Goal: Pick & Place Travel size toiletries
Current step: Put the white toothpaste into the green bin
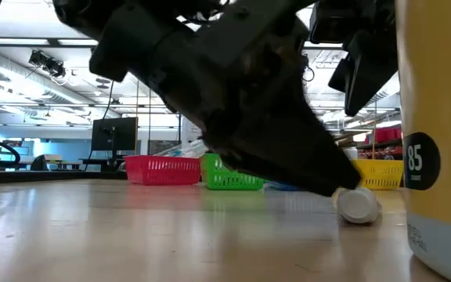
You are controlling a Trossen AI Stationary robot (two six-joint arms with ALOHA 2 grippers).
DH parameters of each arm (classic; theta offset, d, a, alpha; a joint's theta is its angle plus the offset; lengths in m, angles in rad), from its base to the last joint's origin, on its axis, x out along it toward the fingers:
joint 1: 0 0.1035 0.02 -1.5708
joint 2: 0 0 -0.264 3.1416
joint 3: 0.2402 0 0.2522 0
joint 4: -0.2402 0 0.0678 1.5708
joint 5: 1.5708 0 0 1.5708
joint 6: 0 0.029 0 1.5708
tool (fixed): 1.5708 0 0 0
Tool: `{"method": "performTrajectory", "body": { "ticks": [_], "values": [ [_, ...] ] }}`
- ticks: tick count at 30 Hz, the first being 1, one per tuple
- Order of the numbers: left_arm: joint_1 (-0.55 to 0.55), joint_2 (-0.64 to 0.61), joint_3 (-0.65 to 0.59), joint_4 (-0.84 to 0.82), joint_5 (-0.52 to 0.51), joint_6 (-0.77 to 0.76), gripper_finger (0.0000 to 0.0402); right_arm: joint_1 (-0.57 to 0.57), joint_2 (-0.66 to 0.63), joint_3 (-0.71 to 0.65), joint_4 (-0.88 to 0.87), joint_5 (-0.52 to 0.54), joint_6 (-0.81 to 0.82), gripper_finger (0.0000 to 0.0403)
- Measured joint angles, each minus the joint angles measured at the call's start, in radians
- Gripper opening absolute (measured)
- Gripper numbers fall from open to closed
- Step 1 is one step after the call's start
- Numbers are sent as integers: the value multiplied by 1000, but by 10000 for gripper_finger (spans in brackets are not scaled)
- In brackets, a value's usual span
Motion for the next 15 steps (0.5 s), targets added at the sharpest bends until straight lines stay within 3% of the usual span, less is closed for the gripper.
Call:
{"method": "performTrajectory", "body": {
  "ticks": [6,15],
  "values": [
    [-14,23,5,59,-45,-1,199,0,0,0,14,-4,2,45],
    [-5,45,9,-35,-144,82,199,2,0,0,24,-5,56,45]
  ]
}}
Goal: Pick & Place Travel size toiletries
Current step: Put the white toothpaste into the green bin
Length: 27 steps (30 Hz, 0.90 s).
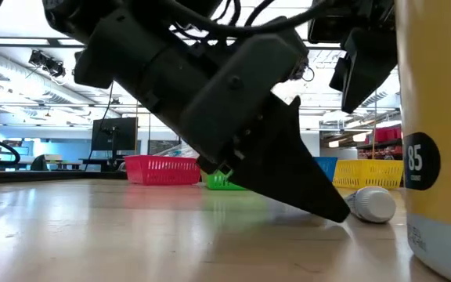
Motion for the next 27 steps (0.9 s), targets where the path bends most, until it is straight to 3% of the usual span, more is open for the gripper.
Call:
{"method": "performTrajectory", "body": {
  "ticks": [4,7,16,19,27],
  "values": [
    [14,-7,-1,23,43,1,199,1,0,0,-3,-6,26,45],
    [6,-7,20,-7,79,85,199,1,-8,0,-28,-15,33,45],
    [-23,-6,96,-53,84,147,199,50,-28,1,-250,-175,-40,45],
    [-15,-6,110,-57,69,144,199,99,-27,-28,-285,-171,-16,45],
    [17,-6,111,-57,67,42,199,237,-26,-229,3,-19,72,45]
  ]
}}
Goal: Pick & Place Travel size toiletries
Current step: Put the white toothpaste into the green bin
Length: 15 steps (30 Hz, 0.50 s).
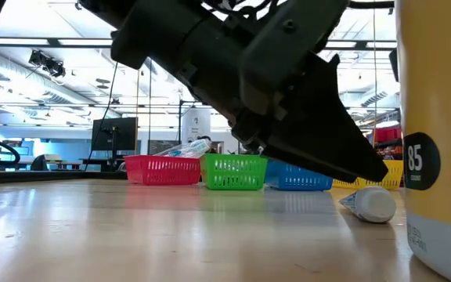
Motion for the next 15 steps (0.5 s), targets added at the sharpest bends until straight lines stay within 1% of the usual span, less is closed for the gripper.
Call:
{"method": "performTrajectory", "body": {
  "ticks": [4,8,10,12,15],
  "values": [
    [4,0,0,2,0,-35,199,21,0,-90,180,76,0,45],
    [5,0,0,-7,0,-67,199,22,0,-172,352,82,-14,45],
    [5,0,0,-9,1,-98,199,22,0,-210,422,88,-61,45],
    [5,0,0,-9,1,-138,199,17,0,-235,473,123,-115,45],
    [5,0,0,-24,1,-194,199,-7,0,-241,529,156,-180,45]
  ]
}}
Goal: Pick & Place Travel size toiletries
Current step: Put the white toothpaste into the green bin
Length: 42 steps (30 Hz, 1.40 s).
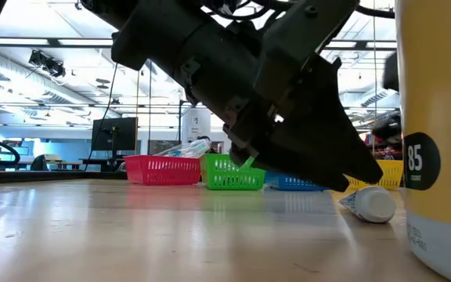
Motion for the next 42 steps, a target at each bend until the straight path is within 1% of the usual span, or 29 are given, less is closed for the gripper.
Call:
{"method": "performTrajectory", "body": {
  "ticks": [3,5,8,12,17,20,23,26,28,30,32,34,37,38,39,42],
  "values": [
    [0,0,0,-5,0,-37,199,-31,0,0,73,-7,-55,45],
    [0,0,0,-5,0,-45,199,-51,0,0,107,-42,-78,45],
    [0,0,0,-12,1,-46,199,-69,0,0,109,-88,-94,45],
    [0,0,0,-21,0,-47,199,-65,0,0,109,-110,-94,45],
    [0,-1,0,-43,0,-52,199,-40,15,0,183,-132,-124,45],
    [2,-2,0,-68,8,-118,199,-30,58,0,228,-100,-107,45],
    [3,-2,0,-90,41,-161,199,-30,115,0,252,-91,-98,45],
    [5,-6,2,-117,60,-182,199,-35,184,0,353,-130,-99,45],
    [11,-25,3,-192,79,-184,199,-38,235,0,445,-154,-120,45],
    [24,-58,5,-314,80,-229,199,-47,278,1,519,-163,-138,45],
    [34,-102,3,-472,26,-285,199,-59,314,10,558,-168,-153,45],
    [36,-147,-3,-638,-91,-316,199,-74,343,23,577,-160,-164,44],
    [33,-233,-1,-815,-263,-374,199,-101,363,40,602,-128,-204,44],
    [32,-262,0,-856,-292,-385,199,-114,366,47,608,-116,-225,44],
    [30,-284,-2,-886,-299,-394,199,-127,368,53,608,-89,-244,44],
    [29,-320,-16,-890,-274,-407,199,-178,370,73,603,-6,-273,44]
  ]
}}
